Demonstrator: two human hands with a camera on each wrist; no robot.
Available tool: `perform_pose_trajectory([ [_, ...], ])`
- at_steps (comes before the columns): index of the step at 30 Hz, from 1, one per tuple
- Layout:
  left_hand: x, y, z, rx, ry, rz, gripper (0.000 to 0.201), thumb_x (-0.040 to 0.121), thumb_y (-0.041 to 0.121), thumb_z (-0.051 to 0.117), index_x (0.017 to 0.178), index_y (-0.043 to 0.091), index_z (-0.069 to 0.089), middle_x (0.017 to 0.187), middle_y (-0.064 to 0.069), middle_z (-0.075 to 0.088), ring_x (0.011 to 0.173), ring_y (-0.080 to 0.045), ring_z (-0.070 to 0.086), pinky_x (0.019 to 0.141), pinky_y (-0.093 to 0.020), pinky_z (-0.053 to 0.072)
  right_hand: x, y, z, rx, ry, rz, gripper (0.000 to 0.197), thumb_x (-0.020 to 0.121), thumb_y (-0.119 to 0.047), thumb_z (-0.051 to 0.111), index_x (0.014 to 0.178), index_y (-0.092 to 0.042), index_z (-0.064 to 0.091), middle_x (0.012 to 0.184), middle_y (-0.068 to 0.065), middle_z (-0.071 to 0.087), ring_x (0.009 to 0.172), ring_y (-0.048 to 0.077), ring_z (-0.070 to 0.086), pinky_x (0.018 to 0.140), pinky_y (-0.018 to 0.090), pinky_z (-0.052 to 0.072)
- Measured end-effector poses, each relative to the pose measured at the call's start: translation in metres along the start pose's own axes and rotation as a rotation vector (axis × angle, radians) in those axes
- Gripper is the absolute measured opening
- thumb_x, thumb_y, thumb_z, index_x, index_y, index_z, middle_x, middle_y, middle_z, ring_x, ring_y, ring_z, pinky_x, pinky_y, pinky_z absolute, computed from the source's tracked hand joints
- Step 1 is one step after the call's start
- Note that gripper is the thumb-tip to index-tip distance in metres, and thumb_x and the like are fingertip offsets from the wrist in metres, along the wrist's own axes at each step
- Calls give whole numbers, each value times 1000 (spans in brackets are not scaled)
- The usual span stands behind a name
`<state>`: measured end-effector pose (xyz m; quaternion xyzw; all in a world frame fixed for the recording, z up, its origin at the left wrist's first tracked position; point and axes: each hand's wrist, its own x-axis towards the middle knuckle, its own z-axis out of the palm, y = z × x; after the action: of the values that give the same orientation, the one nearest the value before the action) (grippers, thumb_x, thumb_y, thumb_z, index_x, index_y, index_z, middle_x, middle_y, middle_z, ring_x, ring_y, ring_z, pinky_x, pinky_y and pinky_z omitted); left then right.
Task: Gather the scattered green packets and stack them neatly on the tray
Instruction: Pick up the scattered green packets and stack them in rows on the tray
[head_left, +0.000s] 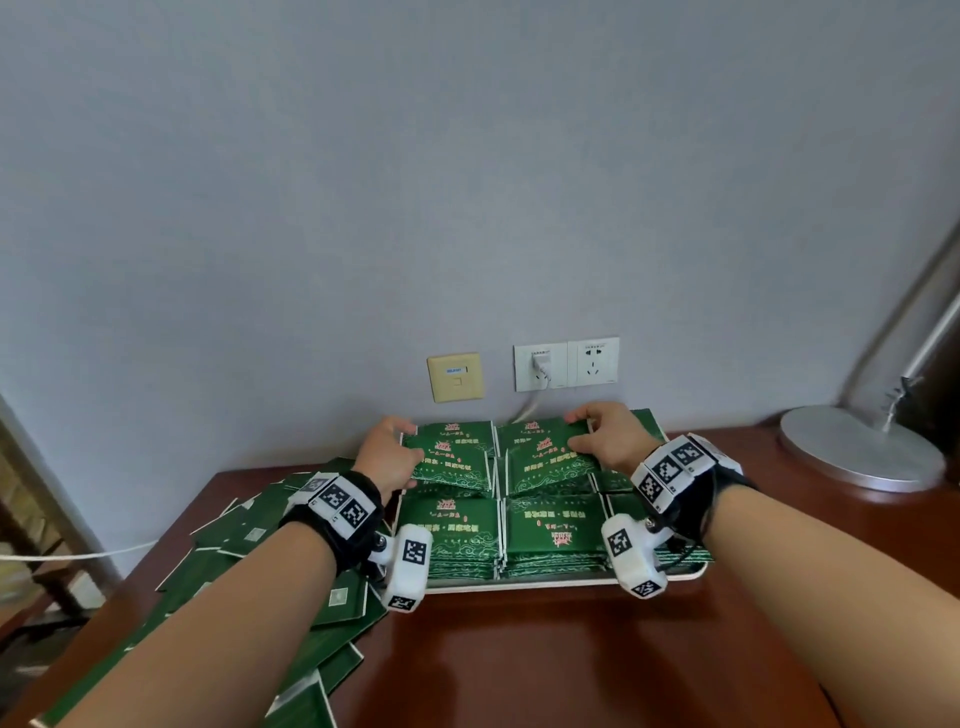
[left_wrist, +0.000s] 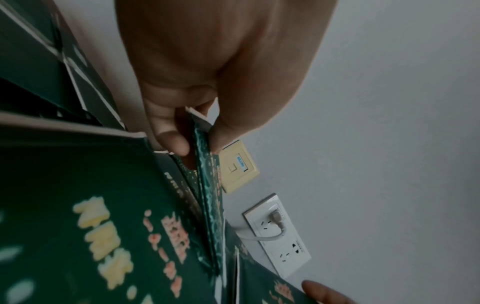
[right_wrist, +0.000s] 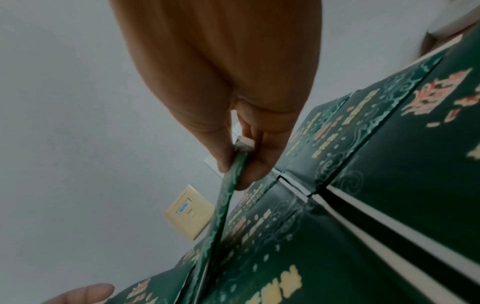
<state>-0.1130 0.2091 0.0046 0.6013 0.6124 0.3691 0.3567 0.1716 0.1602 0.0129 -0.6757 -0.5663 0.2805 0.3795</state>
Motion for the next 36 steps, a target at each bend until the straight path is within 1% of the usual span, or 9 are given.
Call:
perform_pose_trajectory([
  [5,5,-7,2,191,-51,74,13,88,8,70,96,14,61,113,-9,59,77,-21,59,80,-41,56,1,-1,6,-202,2,-4,41,78,-10,78,117,-16,66,98,-1,59,83,16,61,79,26,50],
  [7,5,-10,1,266,-70,112,15,84,12,75,92,16,63,105,-11,64,88,-29,62,83,-36,52,0,-2,8,-285,2,-14,42,78,-14,78,118,-17,66,103,0,60,85,15,57,79,24,45],
  [10,5,-12,-1,335,-94,135,18,83,15,76,96,14,63,97,-5,62,82,-20,58,79,-29,47,1,-4,10,-365,5,-31,42,77,-15,79,118,-18,67,115,4,66,85,14,56,77,21,42],
  [15,3,-13,-1,452,-112,166,19,88,17,72,104,14,63,105,-4,64,84,-20,62,78,-26,48,2,-5,14,-472,1,-44,42,79,-17,78,120,-18,66,123,2,66,103,18,63,92,28,47],
  [21,6,-14,-1,527,-115,185,18,90,21,70,106,18,63,120,-4,62,94,-15,54,85,-23,41,0,-3,13,-523,-31,-40,42,82,-20,75,122,-16,64,128,3,63,113,20,59,100,31,45],
  [23,5,-13,-2,538,-120,188,19,91,23,68,109,18,63,119,-4,63,98,-18,57,86,-24,42,-2,-4,10,-512,-25,-46,42,83,-19,73,123,-15,64,127,4,63,106,19,61,95,30,47],
  [25,1,-11,-5,554,-126,194,22,92,28,67,112,19,63,115,-5,66,103,-21,61,90,-27,45,-5,-8,9,-488,-31,-44,42,84,-18,71,125,-14,62,125,6,63,90,16,64,80,24,49],
  [29,-9,-6,-16,526,-123,212,20,91,32,66,108,22,65,112,-2,68,104,-20,63,96,-32,48,-15,-22,6,-439,-36,-51,46,85,-19,68,130,-12,58,126,8,61,84,17,64,68,20,47],
  [36,-53,0,-53,442,-108,268,6,91,24,65,96,22,63,107,0,68,99,-21,64,90,-31,50,-59,-65,21,-434,-57,-145,45,85,-19,68,129,-17,59,126,4,61,82,12,60,64,19,46],
])
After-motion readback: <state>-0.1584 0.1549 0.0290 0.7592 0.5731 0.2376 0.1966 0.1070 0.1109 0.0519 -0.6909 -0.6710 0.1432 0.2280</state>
